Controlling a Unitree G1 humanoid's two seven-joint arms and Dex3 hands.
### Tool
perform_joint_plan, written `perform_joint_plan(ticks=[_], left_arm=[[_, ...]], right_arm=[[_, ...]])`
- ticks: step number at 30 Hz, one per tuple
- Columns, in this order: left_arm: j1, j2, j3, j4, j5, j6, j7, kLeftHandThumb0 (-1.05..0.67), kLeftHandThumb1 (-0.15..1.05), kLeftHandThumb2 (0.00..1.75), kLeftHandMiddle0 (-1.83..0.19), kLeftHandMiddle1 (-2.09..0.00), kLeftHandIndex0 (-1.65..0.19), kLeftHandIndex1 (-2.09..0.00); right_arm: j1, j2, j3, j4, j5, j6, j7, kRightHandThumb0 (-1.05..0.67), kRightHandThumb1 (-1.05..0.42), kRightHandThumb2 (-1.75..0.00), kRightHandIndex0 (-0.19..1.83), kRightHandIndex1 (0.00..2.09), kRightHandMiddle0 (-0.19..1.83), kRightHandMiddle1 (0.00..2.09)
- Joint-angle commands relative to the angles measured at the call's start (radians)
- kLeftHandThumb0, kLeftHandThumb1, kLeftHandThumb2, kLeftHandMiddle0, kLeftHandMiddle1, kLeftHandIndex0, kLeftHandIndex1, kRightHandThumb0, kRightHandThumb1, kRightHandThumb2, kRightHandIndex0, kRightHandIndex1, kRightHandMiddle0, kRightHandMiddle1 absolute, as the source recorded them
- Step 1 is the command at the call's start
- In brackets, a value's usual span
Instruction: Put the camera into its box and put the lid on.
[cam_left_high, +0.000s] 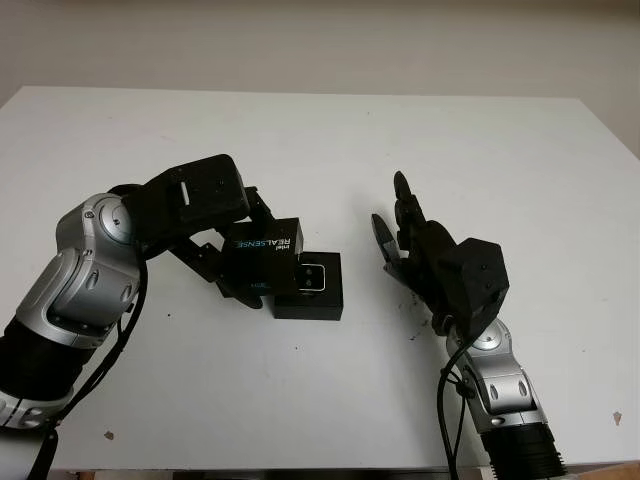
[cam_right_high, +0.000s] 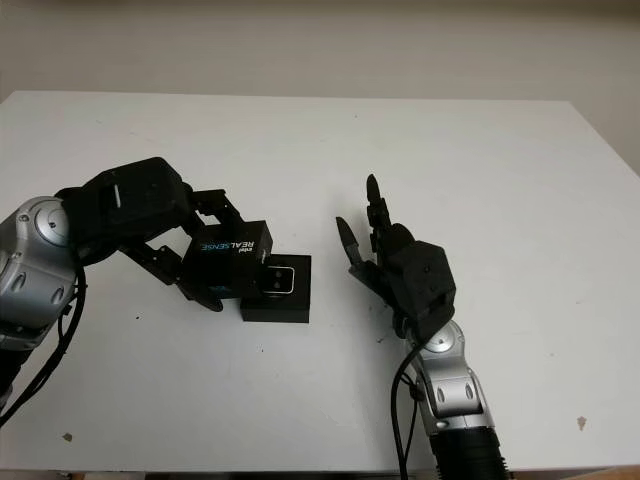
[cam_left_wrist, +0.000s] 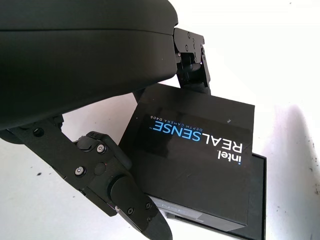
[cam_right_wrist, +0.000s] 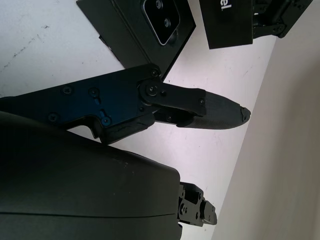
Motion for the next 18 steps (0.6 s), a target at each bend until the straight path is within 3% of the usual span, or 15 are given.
perform_joint_plan(ticks=[1,18], left_arm=[[0.012,-0.013,-0.006,-0.002,0.003,-0.023,0.022,-0.33,1.05,0.11,-0.51,-1.82,-0.36,-1.64],[-0.006,-0.072,-0.117,0.000,0.101,-0.033,0.054,-0.30,1.05,0.09,-0.50,-1.80,-0.28,-1.59]], right_arm=[[0.007,0.004,-0.006,-0.012,0.004,-0.024,-0.003,-0.81,-1.05,-0.55,-0.19,0.00,-0.19,0.00],[0.009,0.014,0.000,0.005,0.007,-0.060,-0.012,-0.78,-1.05,-0.53,-0.19,0.00,-0.19,0.00]])
